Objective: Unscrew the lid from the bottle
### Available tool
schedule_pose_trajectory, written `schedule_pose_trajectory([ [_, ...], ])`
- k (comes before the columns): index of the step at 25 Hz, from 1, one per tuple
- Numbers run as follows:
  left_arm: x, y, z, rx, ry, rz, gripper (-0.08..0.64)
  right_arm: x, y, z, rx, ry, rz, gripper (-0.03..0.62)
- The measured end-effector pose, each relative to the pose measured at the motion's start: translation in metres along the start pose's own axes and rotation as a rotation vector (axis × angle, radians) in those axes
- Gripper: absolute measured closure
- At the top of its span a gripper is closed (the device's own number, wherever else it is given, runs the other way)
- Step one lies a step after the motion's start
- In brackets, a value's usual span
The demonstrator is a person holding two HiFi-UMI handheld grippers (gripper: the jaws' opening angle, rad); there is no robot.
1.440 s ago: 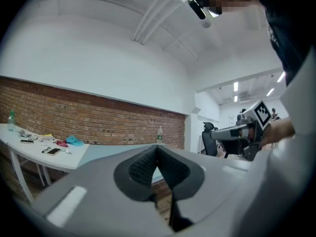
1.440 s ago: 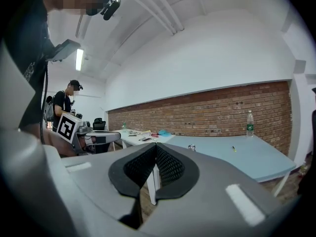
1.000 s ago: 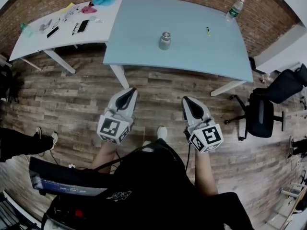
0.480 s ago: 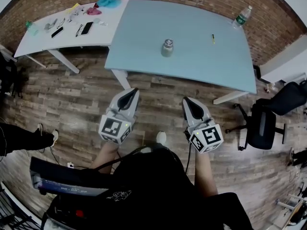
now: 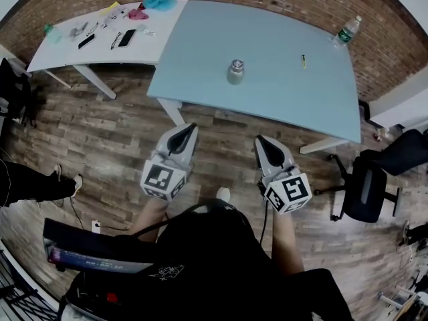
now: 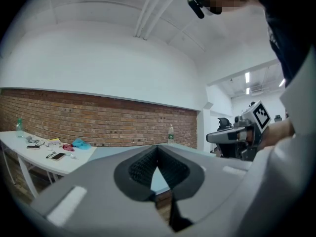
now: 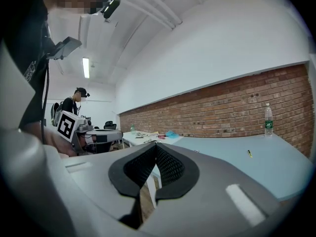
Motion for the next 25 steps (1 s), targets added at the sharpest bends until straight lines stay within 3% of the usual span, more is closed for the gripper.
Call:
schedule_pose_trajectory([
  [25, -0.05, -0.007, 0.004, -0.007, -0.047, -0.001, 0.56, -0.023, -0.008, 0.053, -0.004, -0.068, -0.021, 0.591],
])
Point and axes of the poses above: the fingertips, and each gripper's own axes: x backward along the fingers, z to its right, y out of its underside, the point moved 10 cm from there along x, backward along the fingers, and after that the axes turned 5 degrees about -x, right-handed, at the moved point
